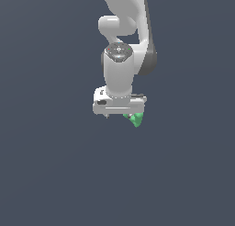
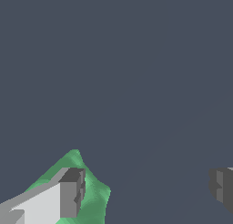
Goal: Pick up the object and move it to a goal position.
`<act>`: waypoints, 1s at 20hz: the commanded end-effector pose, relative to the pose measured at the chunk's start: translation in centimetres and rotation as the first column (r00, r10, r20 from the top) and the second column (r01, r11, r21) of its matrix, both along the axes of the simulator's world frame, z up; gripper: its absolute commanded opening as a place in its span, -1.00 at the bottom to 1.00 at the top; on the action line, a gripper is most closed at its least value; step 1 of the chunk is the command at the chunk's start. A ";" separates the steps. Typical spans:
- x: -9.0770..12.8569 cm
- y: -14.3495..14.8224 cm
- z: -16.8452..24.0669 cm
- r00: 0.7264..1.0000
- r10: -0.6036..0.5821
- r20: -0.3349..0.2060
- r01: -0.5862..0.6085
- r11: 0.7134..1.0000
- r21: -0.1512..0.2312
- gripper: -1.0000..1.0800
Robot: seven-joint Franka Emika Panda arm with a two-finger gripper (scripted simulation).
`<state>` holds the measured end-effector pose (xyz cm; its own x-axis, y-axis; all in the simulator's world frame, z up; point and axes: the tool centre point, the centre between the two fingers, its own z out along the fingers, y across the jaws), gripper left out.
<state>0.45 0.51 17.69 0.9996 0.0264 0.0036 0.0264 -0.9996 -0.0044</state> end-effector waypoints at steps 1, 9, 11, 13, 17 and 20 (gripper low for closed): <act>0.0 0.0 0.0 1.000 0.000 0.000 0.000 1.000 0.000 0.92; -0.2 -2.3 -0.8 1.000 -0.013 -0.005 0.013 1.000 -0.001 0.92; -0.2 -2.8 -0.9 1.000 -0.019 -0.006 0.019 1.000 -0.002 0.92; -0.2 -2.9 -0.9 1.000 -0.023 -0.006 0.023 1.000 -0.002 0.92; -0.4 -2.5 -0.9 1.000 -0.007 -0.006 0.007 1.000 -0.001 0.92; -0.7 -2.0 -1.1 1.000 0.022 -0.006 -0.022 1.000 -0.001 0.92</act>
<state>-0.08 -1.78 16.69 0.9994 0.0344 -0.0021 0.0344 -0.9994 -0.0035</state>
